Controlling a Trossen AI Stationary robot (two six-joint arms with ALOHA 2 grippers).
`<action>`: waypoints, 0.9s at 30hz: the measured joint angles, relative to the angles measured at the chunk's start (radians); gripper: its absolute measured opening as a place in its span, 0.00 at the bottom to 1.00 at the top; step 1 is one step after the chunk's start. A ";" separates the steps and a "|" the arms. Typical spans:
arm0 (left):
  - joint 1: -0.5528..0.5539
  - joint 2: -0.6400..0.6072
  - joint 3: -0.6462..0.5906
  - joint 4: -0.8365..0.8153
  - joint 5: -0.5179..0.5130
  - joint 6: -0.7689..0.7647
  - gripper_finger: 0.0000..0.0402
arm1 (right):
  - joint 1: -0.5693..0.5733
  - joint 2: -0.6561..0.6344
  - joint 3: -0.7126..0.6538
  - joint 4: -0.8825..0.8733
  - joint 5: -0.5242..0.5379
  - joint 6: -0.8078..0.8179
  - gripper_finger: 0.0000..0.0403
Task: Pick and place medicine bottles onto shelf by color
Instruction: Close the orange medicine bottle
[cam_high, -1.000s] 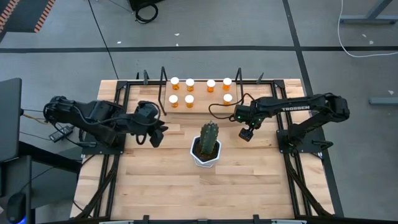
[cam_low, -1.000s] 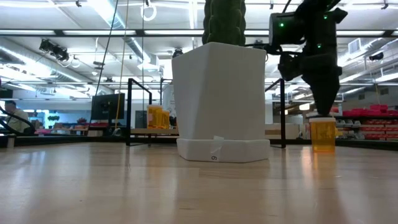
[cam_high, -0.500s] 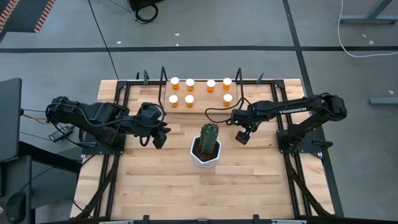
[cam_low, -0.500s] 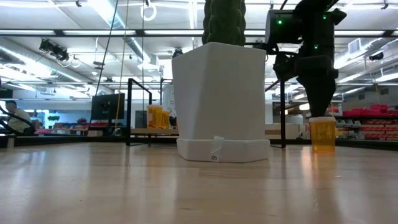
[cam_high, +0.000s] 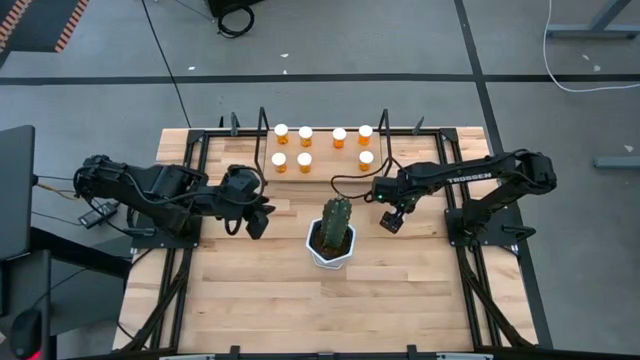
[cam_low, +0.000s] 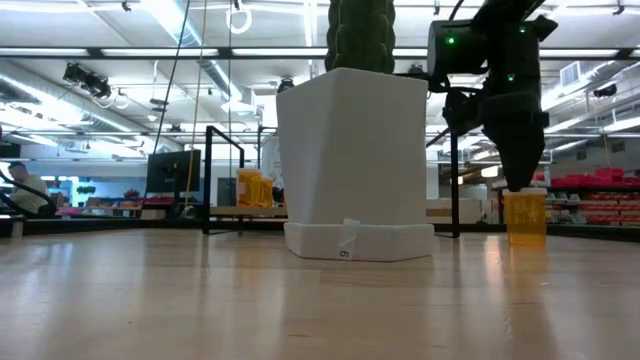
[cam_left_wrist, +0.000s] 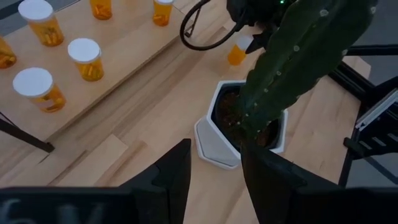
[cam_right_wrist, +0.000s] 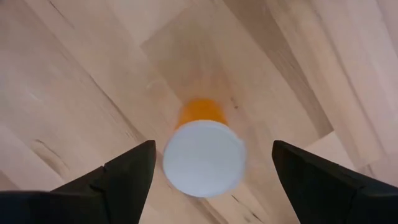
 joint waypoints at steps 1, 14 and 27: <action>0.000 0.000 0.000 0.000 0.000 0.000 0.37 | 0.000 -0.001 0.000 0.000 0.000 0.000 0.82; 0.000 0.000 0.000 0.004 0.000 0.000 0.36 | 0.002 -0.002 0.000 -0.003 -0.011 0.003 0.82; 0.000 0.000 0.000 0.004 0.000 -0.014 0.35 | 0.003 -0.012 0.000 -0.028 -0.033 0.012 0.82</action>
